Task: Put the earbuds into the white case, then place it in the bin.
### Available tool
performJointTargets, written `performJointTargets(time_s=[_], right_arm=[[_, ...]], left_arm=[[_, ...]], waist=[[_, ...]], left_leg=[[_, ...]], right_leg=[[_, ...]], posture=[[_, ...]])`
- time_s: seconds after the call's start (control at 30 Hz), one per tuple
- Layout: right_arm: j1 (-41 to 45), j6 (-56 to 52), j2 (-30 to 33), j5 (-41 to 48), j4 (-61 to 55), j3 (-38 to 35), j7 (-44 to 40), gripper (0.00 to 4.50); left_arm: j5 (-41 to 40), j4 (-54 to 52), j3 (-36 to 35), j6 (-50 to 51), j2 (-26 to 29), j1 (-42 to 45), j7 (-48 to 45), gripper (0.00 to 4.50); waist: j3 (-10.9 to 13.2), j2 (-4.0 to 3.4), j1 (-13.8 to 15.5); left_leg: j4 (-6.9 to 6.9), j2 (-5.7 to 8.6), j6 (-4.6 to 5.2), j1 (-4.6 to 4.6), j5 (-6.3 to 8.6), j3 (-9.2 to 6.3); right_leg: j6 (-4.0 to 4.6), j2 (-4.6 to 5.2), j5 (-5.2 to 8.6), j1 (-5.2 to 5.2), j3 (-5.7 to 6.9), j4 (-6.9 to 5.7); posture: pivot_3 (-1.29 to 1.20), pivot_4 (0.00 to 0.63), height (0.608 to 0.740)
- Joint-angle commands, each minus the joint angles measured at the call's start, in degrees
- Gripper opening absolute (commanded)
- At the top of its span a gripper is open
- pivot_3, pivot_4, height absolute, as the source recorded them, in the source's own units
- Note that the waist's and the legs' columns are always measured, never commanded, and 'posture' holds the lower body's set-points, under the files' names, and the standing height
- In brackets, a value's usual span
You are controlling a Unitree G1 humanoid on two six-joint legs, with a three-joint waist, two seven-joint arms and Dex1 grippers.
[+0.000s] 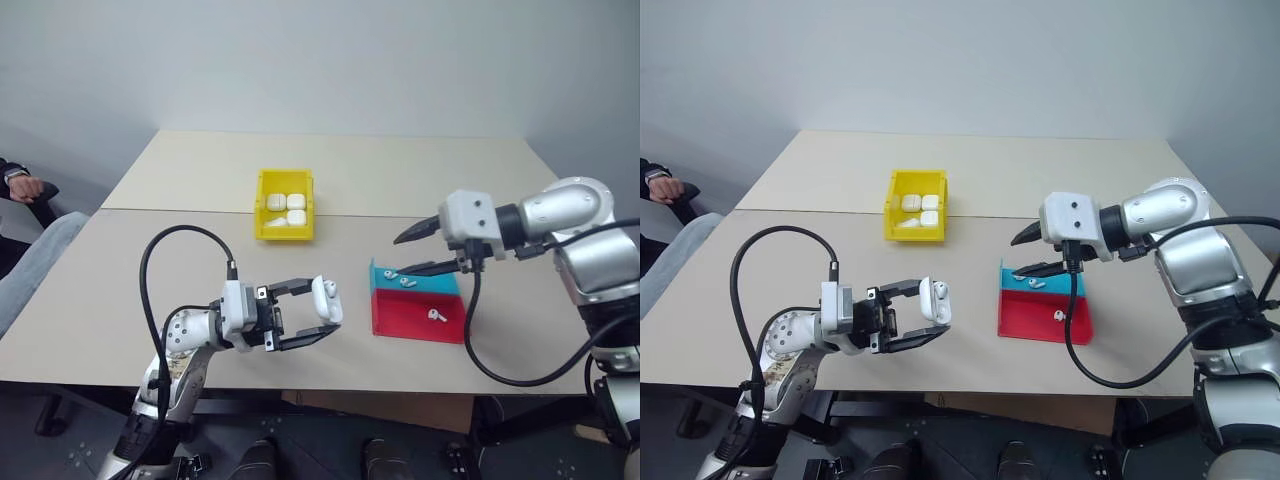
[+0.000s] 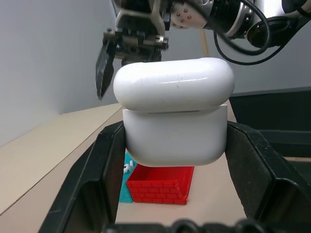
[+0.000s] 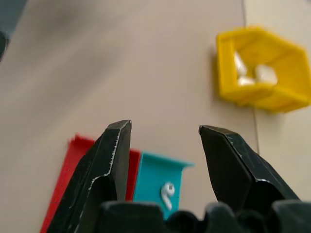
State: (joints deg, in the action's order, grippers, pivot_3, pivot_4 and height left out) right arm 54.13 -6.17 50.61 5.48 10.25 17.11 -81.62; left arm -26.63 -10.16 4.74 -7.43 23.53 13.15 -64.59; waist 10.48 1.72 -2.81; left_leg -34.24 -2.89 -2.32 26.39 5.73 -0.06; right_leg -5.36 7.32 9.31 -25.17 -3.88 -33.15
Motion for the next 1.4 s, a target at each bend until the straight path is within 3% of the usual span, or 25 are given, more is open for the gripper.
performJointTargets(time_s=[0.03, 0.27, 0.43, 0.73, 1.4], right_arm=[[5.88, 6.13, -1.82, -8.28, 7.81, 3.8, 0.23, 2.7], [14.13, 14.74, -8.59, -21.2, 27.22, 11.46, 2.96, 2.7], [16.63, 18.32, -11.61, -24.29, 35.47, 12.69, 2.98, 2.7], [17.43, 22.74, -13.89, -26.24, 41.69, 12.56, 1.23, 2.7], [20.44, 23.66, -18.89, -30.44, 54.41, 12.38, 6.7, 2.7]], left_arm=[[0.38, -3.3, 0.22, -1.23, -0.46, -0.92, 1.57, 2.8], [1.81, -7.04, 1.23, -0.38, -0.86, -3.94, 5.62, 2.8], [2.26, -8.62, 1.2, -0.17, 0.08, -5.84, 6.72, 2.8], [2.37, -10.0, 1.72, 0.56, 1.26, -6.83, 8.02, 2.8], [3.65, -10.39, 1.97, 0.63, 1.81, -7.0, 9.73, 2.8]], waist=[[0.0, 0.0, 0.04], [0.0, 0.0, 0.36], [0.01, -0.01, 0.34], [0.01, -0.02, 0.1], [0.01, -0.03, -1.02]], left_leg=[[0.06, 0.0, 0.0, 0.0, 0.0, 0.0], [0.33, 0.02, 0.02, 0.0, -0.02, 0.0], [0.32, 0.04, 0.01, 0.0, -0.02, 0.0], [0.3, 0.03, 0.0, -0.07, -0.02, -0.01], [0.24, 0.03, -0.03, -0.26, -0.05, -0.03]], right_leg=[[0.01, 0.0, -0.01, -0.03, 0.0, -0.02], [0.0, -0.02, 0.0, -0.08, 0.02, -0.06], [0.0, -0.02, -0.01, -0.07, 0.02, -0.06], [0.02, -0.02, -0.02, -0.06, 0.02, -0.24], [0.08, -0.02, 0.03, -0.12, 0.02, -0.87]], posture=[[0.0, 0.15, 0.74], [0.0, 0.15, 0.74], [0.0, 0.15, 0.74], [0.0, 0.15, 0.74], [0.0, 0.15, 0.74]])
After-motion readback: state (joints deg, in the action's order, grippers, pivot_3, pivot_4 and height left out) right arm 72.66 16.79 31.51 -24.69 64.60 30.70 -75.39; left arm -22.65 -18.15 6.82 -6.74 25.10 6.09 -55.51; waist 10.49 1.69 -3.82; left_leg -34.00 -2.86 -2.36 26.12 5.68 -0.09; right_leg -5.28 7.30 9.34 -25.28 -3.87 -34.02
